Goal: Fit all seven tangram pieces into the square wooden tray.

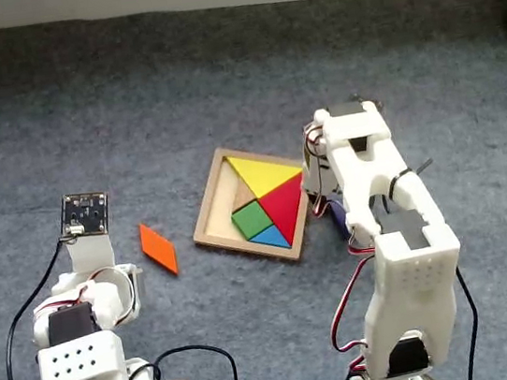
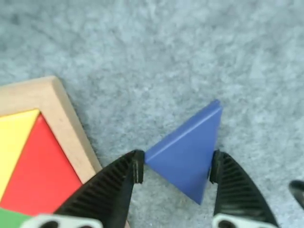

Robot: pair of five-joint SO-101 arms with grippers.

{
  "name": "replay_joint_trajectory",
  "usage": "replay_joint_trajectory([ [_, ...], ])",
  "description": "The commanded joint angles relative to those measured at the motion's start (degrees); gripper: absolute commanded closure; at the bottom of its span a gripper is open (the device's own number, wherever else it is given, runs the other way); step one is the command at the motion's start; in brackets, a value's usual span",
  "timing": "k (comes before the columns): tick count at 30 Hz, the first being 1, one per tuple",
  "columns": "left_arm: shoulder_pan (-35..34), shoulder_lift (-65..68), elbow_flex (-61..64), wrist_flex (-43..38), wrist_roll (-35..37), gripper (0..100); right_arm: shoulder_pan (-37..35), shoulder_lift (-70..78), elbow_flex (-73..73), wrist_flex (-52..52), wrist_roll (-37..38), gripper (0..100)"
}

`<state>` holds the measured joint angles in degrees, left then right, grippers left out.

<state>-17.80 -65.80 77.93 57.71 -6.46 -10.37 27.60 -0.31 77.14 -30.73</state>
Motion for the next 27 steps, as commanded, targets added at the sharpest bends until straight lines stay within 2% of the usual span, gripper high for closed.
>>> replay_joint_trajectory([
  [1,-0.6,-0.7,-0.1,-0.9,0.3,81,1.7,-0.6,-1.5,-0.2,0.5,77.0],
  [6,-0.6,-0.7,-0.1,-0.9,0.3,81,1.5,-0.6,-1.7,-0.7,0.5,76.5],
  [12,-0.6,-0.7,-0.1,-0.9,0.3,81,1.6,-0.3,-5.4,-0.5,0.3,70.2],
  [23,-0.6,-0.7,-0.1,-0.9,0.3,81,1.5,0.0,-5.1,-0.3,0.4,70.3],
  [27,-0.6,-0.7,-0.1,-0.9,0.3,81,1.5,0.0,-5.1,-0.5,0.4,79.1],
])
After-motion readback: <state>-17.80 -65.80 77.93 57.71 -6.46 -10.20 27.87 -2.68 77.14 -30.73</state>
